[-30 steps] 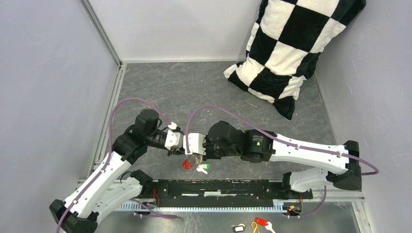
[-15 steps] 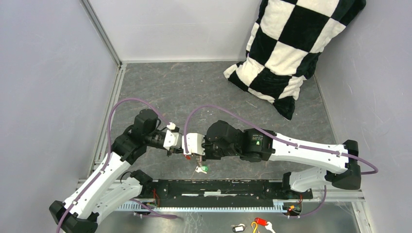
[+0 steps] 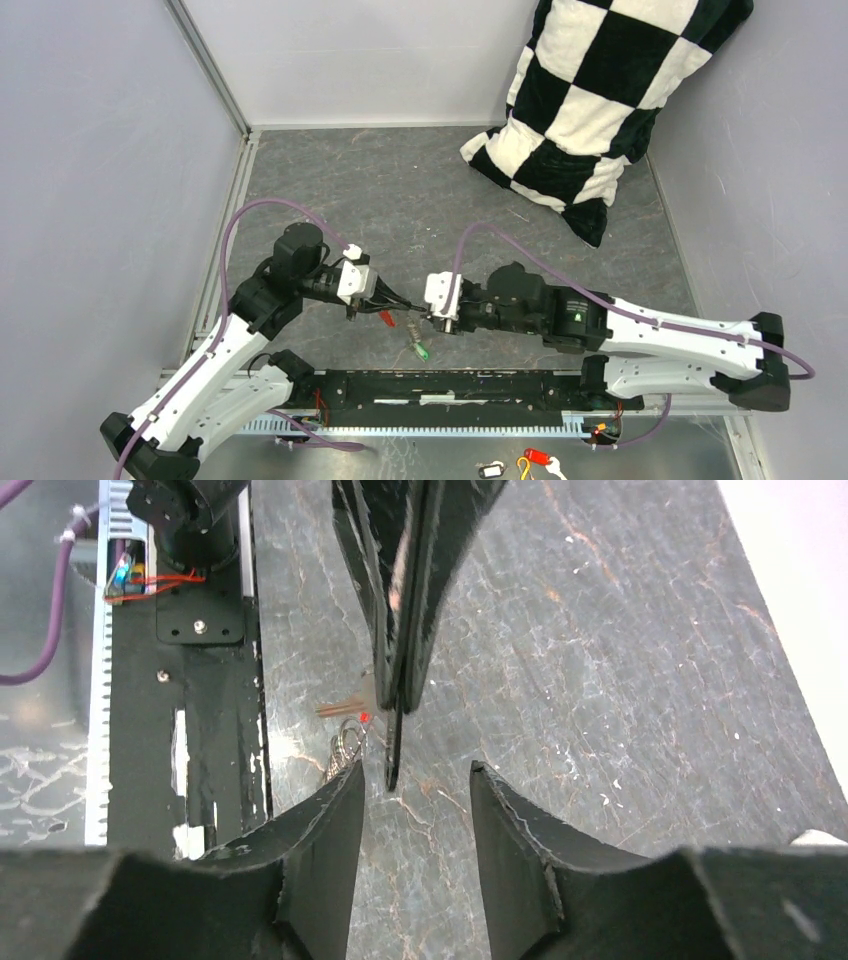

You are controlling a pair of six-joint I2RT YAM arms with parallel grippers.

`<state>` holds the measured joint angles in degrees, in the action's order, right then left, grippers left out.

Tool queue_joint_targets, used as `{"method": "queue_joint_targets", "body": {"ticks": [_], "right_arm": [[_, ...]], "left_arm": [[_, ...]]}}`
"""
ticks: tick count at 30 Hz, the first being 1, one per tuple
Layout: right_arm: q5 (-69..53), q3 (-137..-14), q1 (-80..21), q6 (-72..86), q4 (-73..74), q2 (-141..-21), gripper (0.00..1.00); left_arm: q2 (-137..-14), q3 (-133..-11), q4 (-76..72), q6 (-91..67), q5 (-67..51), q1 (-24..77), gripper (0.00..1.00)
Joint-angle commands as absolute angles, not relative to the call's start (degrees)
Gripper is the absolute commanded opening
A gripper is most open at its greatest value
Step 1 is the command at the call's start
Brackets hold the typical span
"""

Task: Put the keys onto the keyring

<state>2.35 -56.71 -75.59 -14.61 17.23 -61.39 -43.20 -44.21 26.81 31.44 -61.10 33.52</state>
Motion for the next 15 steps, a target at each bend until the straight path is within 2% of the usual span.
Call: {"method": "queue_joint_targets", "body": {"ticks": [1,8,15], "right_arm": [[-1.05,-49.51,-72.91,-10.48,2.87,-55.10,0.50],[-8.17,-42.48,-68.66,-5.76,-8.19,-51.18,0.51],[-15.53,-37.89,-65.56,-0.10,-17.39,-50.55,0.43]], "left_arm": [[-42.37,-45.20,18.91,22.68,-64.10,33.70,0.02],[-42.02,-45.44,16.50,19.62,-64.69,33.74,0.02],[-41.58,-45.74,15.07,18.55,-63.76,33.80,0.02]]}}
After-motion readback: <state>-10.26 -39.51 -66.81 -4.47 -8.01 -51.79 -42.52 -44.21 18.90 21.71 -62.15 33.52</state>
